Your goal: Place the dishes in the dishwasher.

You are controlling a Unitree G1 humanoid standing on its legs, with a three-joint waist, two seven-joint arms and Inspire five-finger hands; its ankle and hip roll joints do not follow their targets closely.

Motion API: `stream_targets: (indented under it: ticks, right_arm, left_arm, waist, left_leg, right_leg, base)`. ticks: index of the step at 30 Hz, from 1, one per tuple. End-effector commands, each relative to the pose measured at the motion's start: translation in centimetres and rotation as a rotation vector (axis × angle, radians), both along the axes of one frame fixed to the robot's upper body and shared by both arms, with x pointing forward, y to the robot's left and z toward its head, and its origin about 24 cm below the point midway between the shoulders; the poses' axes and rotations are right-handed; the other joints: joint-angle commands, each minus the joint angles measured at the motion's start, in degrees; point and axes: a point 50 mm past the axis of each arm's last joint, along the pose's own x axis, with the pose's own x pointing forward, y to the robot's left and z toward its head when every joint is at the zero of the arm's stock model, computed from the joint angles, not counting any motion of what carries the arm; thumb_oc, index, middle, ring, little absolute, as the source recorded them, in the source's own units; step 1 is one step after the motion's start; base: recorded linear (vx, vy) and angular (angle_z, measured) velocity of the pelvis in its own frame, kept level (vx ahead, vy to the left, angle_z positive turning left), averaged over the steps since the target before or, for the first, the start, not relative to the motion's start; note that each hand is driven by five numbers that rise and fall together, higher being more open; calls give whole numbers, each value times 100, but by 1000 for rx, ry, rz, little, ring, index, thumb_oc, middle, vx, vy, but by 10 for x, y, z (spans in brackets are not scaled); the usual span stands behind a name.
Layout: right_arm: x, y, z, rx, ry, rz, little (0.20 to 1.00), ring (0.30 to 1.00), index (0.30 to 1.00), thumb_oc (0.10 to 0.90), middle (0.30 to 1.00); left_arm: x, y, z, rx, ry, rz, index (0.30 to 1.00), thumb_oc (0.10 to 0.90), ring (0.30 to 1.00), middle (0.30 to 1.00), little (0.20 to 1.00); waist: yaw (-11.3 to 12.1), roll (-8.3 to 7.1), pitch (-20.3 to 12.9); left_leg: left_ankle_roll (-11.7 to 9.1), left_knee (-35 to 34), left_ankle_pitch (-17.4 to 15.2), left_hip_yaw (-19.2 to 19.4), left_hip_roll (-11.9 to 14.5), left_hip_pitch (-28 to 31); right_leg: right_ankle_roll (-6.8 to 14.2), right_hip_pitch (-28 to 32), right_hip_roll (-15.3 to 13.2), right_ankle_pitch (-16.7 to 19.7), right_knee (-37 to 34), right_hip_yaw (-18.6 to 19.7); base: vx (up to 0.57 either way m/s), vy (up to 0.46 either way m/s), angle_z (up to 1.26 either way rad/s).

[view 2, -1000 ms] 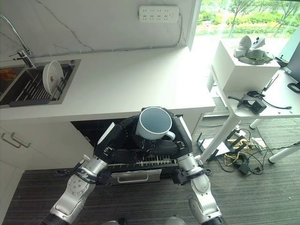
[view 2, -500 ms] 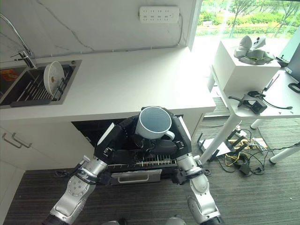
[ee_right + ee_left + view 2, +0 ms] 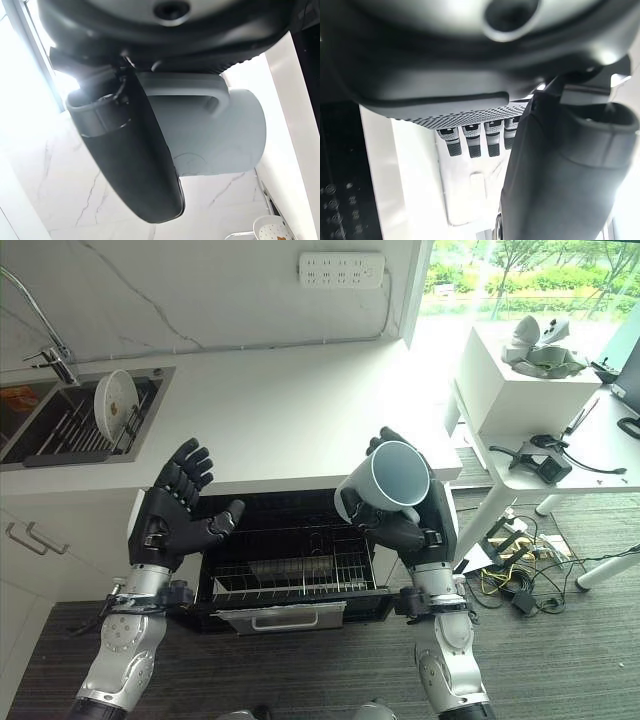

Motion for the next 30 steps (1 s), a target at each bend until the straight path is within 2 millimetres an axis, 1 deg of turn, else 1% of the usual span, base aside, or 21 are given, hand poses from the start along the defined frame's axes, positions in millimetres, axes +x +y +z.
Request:
stream_targets:
  ticks: [1, 12, 15, 18, 19, 21, 24, 26, 27, 30]
  right_arm:
    - [-6, -2, 39, 52, -259, -17, 300, 300, 300, 400, 300]
    - [-7, -2, 41, 56, -270, -32, 300, 300, 300, 400, 300]
    - [-7, -3, 39, 46, -250, -34, 300, 300, 300, 400, 300]
    - [-3, 0, 31, -27, -193, -14, 300, 300, 300, 400, 300]
    - [-2, -1, 29, -41, -180, -12, 300, 300, 300, 400, 300]
    - [-2, -5, 23, -69, -153, -10, 300, 300, 300, 400, 300]
    - [3, -13, 12, -148, -83, -8, 300, 300, 300, 400, 300]
    - [10, -20, 2, -195, -11, -18, 300, 300, 300, 400, 300]
    - [14, -27, -5, -221, 36, -30, 300, 300, 300, 400, 300]
    - [19, -37, -10, -308, 80, -38, 300, 300, 300, 400, 300]
  left_arm:
    - [4, -1, 41, 5, -219, -23, 900, 800, 900, 900, 900]
    - [3, 3, 41, 2, -220, -1, 900, 800, 900, 900, 900]
    - [2, 5, 41, 6, -226, 11, 900, 800, 900, 900, 900]
    - [2, -3, 39, 93, -211, -97, 900, 800, 900, 900, 900]
    - [3, -4, 37, 116, -189, -121, 900, 800, 900, 900, 900]
    - [3, 0, 28, 142, -126, -140, 900, 800, 900, 900, 900]
    - [1, 16, 9, 206, -20, -131, 900, 800, 900, 900, 900]
    - [-3, 28, -3, 260, 39, -110, 900, 800, 900, 900, 900]
    - [-5, 32, -8, 305, 64, -112, 900, 800, 900, 900, 900]
    - [-7, 35, -12, 404, 84, -134, 900, 800, 900, 900, 900]
  waist:
    - [73, -147, -360]
    - [80, -134, -345]
    - [75, -140, -339]
    - [91, -125, -333]
    - [101, -118, -332]
    - [118, -108, -339]
    - [196, -94, -345]
    - [307, -88, -326]
    - [393, -88, -296]
    - [517, -62, -199]
  left_leg:
    - [161, 244, -750, -18, 183, 76]
    - [167, 244, -742, -20, 173, 75]
    - [167, 244, -743, -19, 169, 74]
    - [165, 244, -734, -15, 170, 64]
    - [159, 244, -731, -15, 175, 59]
    - [144, 244, -724, -22, 177, 40]
    - [120, 244, -697, -67, 174, 3]
    - [108, 244, -652, -135, 171, 3]
    - [101, 244, -603, -216, 162, 4]
    - [77, 244, -502, -389, 113, 10]
  right_leg:
    - [214, 257, -10, -543, -67, 185]
    - [207, 259, -13, -545, -67, 187]
    - [204, 259, -9, -547, -67, 189]
    - [209, 267, -26, -543, -67, 156]
    - [214, 268, -38, -541, -67, 136]
    - [224, 270, -51, -537, -67, 102]
    - [215, 297, -59, -550, -67, 25]
    - [181, 375, -57, -559, -67, -70]
    - [138, 450, -34, -577, -67, -139]
    - [79, 587, 17, -577, -67, -251]
  base:
    - [0, 0, 0]
    - [0, 0, 0]
    - [0, 0, 0]
    - [17, 26, 0]
    - [29, 46, 1]
    - [31, 48, 2]
    - [39, 69, 12]
    - [76, 74, 21]
    - [106, 57, 21]
    - [84, 29, 31]
